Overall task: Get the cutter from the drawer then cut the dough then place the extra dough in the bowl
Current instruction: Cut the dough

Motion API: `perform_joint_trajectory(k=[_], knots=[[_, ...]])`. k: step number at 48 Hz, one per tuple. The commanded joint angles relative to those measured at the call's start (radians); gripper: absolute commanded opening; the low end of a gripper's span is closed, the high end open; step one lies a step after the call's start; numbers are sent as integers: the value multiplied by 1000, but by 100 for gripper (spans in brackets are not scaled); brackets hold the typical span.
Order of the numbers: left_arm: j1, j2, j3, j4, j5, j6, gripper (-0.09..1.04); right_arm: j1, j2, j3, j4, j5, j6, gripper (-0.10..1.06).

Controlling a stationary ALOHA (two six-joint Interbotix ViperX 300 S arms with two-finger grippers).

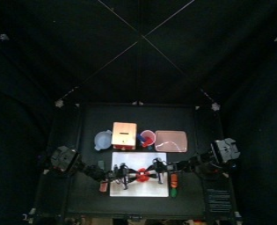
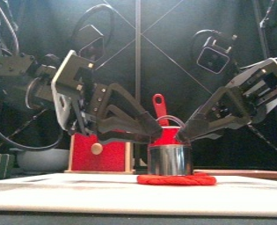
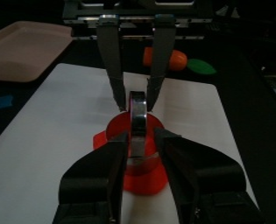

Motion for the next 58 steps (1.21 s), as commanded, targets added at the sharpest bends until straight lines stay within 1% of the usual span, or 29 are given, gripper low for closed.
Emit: perform_joint_trajectory(k=[1,22,37,58], knots=[[0,-14,-15,0,0,0,71,0,-17,-17,0,5,-2,69],[0,-6,-15,-2,6,0,70,0,-15,-18,0,20,-2,68],[-2,0,-17,-2,8,0,63,0,-15,-18,2,21,-2,68],[0,0,-17,-2,9,0,63,0,-11,-25,2,44,-2,67]])
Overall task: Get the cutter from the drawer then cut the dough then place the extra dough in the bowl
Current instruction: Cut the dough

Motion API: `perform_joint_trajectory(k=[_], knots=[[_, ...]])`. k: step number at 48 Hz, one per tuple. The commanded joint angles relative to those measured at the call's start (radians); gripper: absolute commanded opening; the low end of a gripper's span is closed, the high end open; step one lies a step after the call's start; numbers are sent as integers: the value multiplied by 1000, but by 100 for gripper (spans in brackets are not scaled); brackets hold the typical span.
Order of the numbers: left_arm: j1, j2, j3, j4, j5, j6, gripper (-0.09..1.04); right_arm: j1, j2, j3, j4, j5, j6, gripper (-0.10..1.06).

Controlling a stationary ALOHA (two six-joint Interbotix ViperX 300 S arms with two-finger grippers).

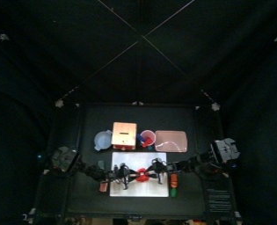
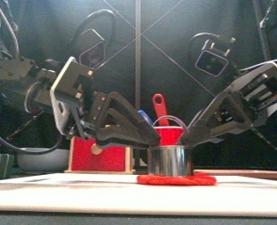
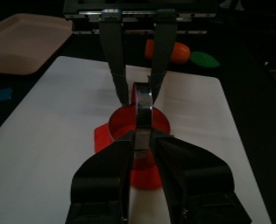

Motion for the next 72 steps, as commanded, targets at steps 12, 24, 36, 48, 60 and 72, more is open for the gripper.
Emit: perform_joint_trajectory(k=[12,24,36,48,60,72], knots=[[-2,-14,-12,0,-2,2,63,0,-6,-17,2,12,-2,58],[-2,-5,-15,-9,18,2,63,2,3,-21,2,34,-2,58],[-2,2,-17,-11,21,-2,63,5,6,-21,3,52,2,58],[-2,2,-17,-11,43,-3,63,15,20,-21,2,54,6,58],[-3,2,-18,-20,52,-3,63,25,29,-21,3,71,9,58],[-3,6,-23,-20,63,-3,63,31,28,-23,3,109,9,58]])
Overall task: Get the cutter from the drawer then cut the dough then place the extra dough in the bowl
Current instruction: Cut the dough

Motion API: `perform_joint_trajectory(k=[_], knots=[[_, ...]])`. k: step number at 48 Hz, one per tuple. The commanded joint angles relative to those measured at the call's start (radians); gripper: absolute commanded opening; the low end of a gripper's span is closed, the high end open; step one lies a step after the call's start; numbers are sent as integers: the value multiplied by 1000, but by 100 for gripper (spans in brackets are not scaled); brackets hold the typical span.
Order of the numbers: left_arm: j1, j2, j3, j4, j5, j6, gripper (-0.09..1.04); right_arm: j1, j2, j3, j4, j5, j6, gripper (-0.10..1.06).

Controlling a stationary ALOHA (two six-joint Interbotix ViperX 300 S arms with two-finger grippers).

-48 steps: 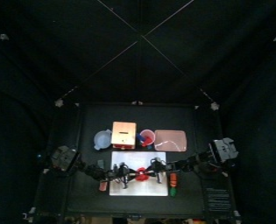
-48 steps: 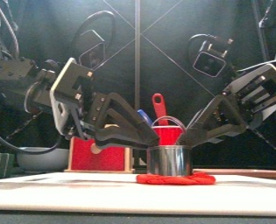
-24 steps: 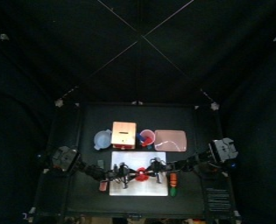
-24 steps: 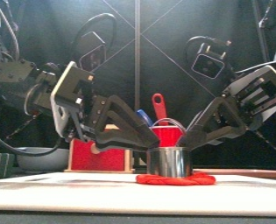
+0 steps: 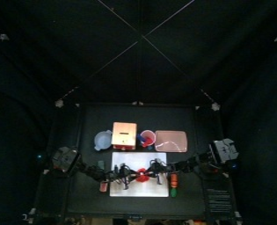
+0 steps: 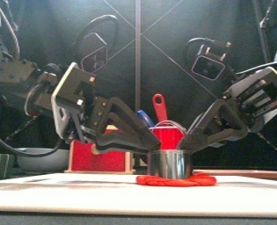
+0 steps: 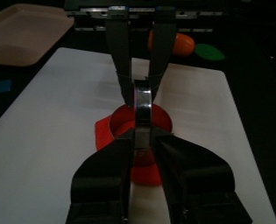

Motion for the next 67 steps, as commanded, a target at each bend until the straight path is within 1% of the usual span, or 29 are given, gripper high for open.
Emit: perform_joint_trajectory(k=[1,13,18,31,46,58,67], knots=[[-3,-5,-14,0,14,-2,63,18,3,-2,-2,29,3,57],[-3,-3,-14,-9,49,-2,63,26,5,-2,0,43,5,57],[-5,0,-14,-12,58,-2,63,29,5,-2,15,49,3,57],[-11,9,-14,-34,74,-2,63,31,8,-2,32,63,3,57],[-17,14,-14,-49,75,-2,63,31,25,-11,34,77,3,57],[-20,21,-11,-78,118,-2,63,32,31,-26,32,103,2,57],[-21,25,-11,-80,123,-2,63,32,31,-25,32,112,3,57]])
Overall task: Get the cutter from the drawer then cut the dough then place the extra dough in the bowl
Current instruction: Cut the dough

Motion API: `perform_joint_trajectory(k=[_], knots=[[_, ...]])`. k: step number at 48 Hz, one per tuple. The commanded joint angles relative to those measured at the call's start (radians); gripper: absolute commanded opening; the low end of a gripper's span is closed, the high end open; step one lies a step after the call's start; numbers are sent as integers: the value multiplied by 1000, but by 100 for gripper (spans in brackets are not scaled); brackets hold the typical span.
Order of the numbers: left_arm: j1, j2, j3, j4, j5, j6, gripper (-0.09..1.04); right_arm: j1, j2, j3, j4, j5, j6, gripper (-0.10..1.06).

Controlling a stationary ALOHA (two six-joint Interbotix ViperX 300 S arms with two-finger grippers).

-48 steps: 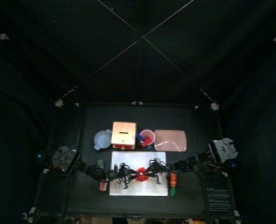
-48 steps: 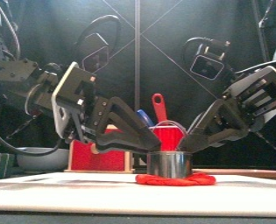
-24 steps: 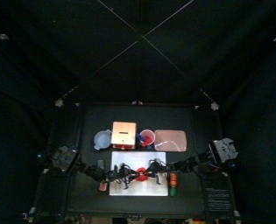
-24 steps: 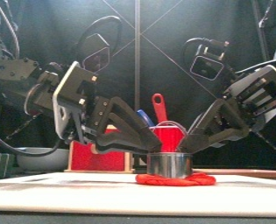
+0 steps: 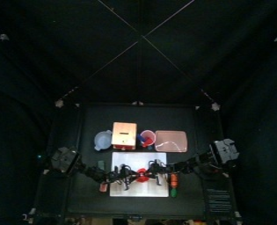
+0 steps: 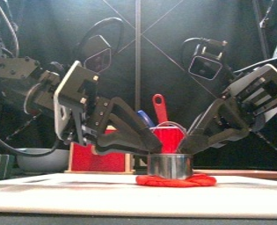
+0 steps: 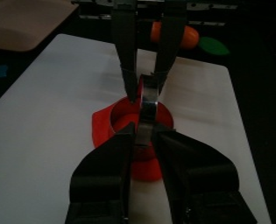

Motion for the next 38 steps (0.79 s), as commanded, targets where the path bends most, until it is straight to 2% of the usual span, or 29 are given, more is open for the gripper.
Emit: perform_joint_trajectory(k=[1,13,25,38], knots=[[-6,3,8,-8,38,-3,63,15,25,0,0,34,5,57],[-6,11,5,-15,38,-2,63,15,23,-2,5,40,5,58],[-5,9,2,-29,37,-2,69,12,8,-2,11,40,-5,60],[-6,-5,0,-26,34,6,76,12,-3,-5,9,40,-5,72]])
